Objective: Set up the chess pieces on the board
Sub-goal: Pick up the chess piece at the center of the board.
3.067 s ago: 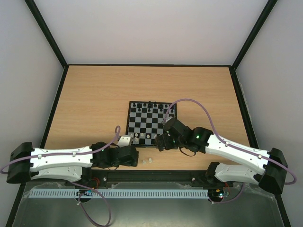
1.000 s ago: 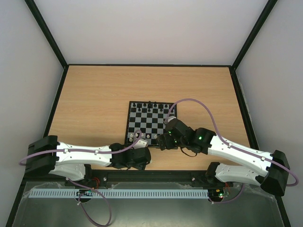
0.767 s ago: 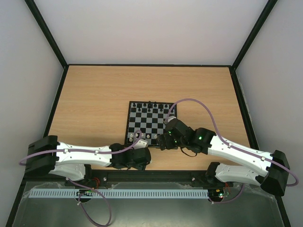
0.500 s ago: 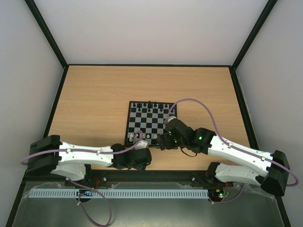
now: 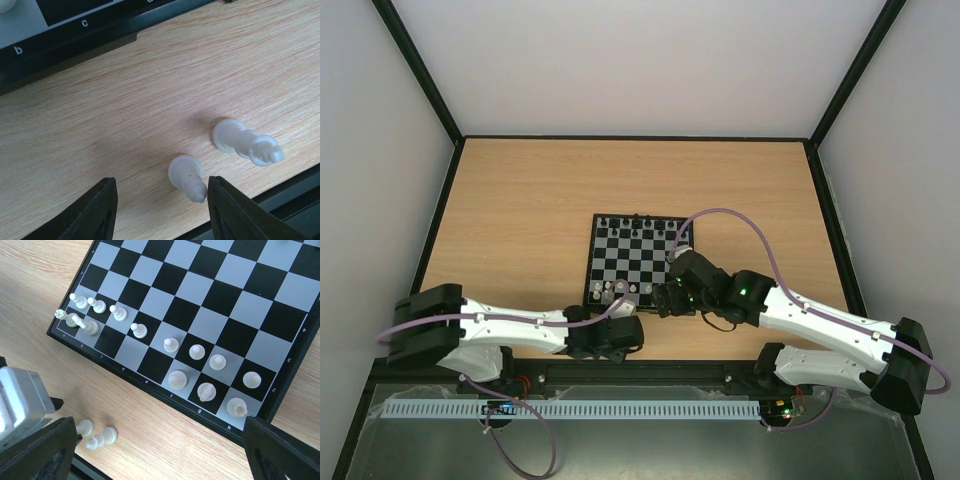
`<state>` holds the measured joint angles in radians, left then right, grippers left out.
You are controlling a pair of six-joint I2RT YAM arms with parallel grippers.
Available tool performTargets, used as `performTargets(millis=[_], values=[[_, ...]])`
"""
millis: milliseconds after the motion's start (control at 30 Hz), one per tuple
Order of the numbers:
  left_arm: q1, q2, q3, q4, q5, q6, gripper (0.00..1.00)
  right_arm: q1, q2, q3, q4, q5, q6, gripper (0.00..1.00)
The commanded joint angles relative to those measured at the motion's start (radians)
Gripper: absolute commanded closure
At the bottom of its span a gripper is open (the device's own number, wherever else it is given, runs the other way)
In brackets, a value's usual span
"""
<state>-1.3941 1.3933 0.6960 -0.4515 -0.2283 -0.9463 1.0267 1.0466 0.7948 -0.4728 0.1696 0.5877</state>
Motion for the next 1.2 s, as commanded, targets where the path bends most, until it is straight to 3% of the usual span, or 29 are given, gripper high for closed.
performTargets(millis=[0, 667, 933, 1167], values=[[-0.010, 0.035, 0.024, 0.020, 0.002, 0.014, 0.50, -0.004, -0.007, -0.010, -0.020, 0.017, 0.007, 0.09], [-0.004, 0.098, 0.060, 0.017, -0.012, 0.019, 0.93, -0.005, -0.007, -0.016, -0.013, 0.010, 0.003, 0.09], [0.055, 0.031, 0.083, -0.051, -0.053, 0.056, 0.96, -0.005, -0.008, -0.017, -0.010, 0.012, 0.003, 0.10], [0.169, 0.002, 0.134, -0.061, -0.073, 0.154, 0.96, -0.004, -0.011, -0.018, -0.010, 0.013, 0.004, 0.10]])
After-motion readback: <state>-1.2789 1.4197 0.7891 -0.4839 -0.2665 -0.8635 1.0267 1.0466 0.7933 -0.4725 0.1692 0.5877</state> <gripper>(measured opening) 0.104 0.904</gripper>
